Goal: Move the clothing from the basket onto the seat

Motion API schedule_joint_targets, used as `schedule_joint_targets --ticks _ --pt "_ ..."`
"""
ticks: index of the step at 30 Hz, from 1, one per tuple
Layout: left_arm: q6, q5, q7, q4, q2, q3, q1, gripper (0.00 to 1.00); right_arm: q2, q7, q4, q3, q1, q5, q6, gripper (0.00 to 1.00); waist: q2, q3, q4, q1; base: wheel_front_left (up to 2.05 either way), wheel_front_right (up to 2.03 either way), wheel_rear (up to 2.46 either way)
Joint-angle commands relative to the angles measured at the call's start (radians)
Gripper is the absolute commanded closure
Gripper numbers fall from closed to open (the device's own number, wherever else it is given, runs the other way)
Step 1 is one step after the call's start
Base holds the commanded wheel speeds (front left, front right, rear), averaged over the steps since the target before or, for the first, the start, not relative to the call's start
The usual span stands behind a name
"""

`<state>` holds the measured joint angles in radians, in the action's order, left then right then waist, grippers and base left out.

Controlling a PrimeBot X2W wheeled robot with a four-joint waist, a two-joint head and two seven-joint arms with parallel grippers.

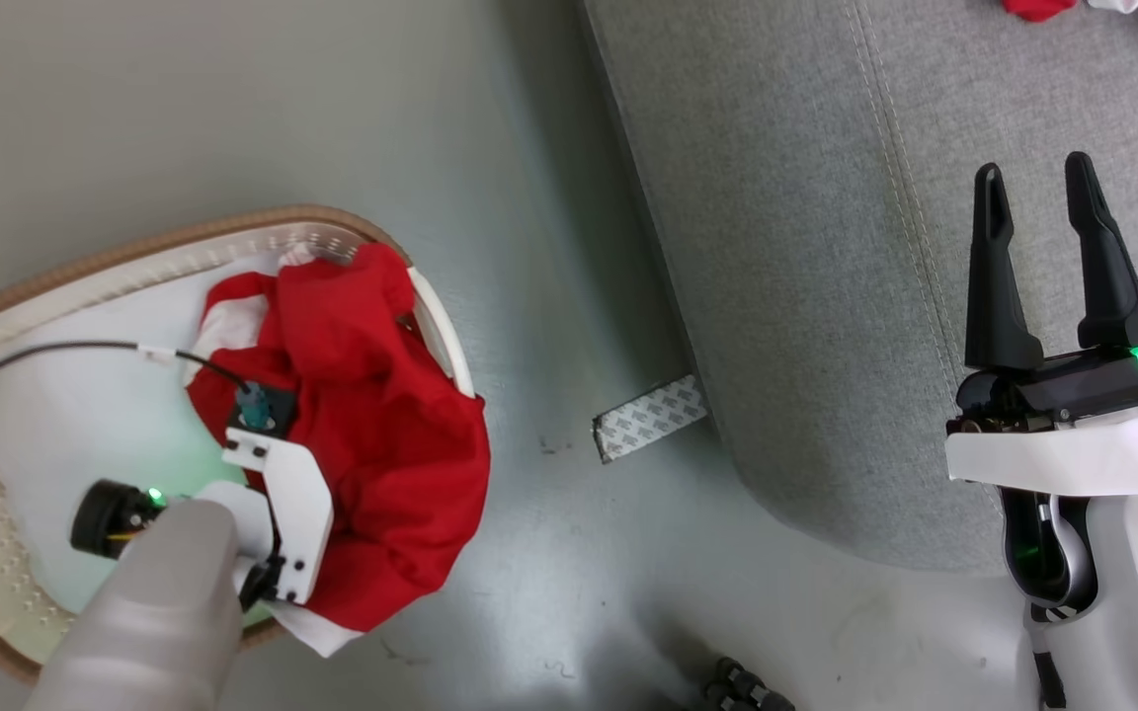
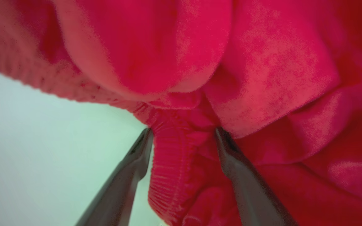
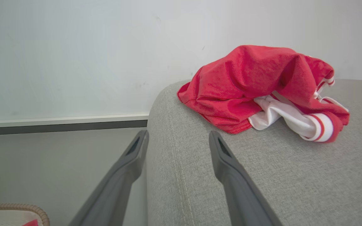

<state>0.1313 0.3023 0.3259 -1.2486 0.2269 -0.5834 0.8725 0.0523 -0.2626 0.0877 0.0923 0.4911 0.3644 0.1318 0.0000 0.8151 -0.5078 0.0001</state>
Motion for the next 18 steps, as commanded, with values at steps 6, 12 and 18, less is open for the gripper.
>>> schedule_joint_targets --ticks 6,12,18 --pt "-0.002 0.031 0.019 0.004 0.014 -0.041 0.003 1.0 -0.003 -0.003 0.001 0.006 0.017 0.011 -0.002 0.0 0.0 0.015 -0.013 -0.0001 0.0 0.0 0.0" --pt "-0.002 0.075 0.007 0.03 0.018 -0.076 -0.016 1.0 -0.003 -0.003 0.007 0.002 0.016 -0.003 -0.002 0.0 0.0 -0.014 -0.005 -0.0001 0.0 0.0 0.0" --pt "-0.002 0.13 -0.023 0.053 -0.007 -0.109 -0.041 1.0 -0.002 -0.003 0.013 -0.011 -0.002 -0.028 -0.002 0.0 0.0 -0.073 0.015 -0.0001 0.0 0.0 0.0"
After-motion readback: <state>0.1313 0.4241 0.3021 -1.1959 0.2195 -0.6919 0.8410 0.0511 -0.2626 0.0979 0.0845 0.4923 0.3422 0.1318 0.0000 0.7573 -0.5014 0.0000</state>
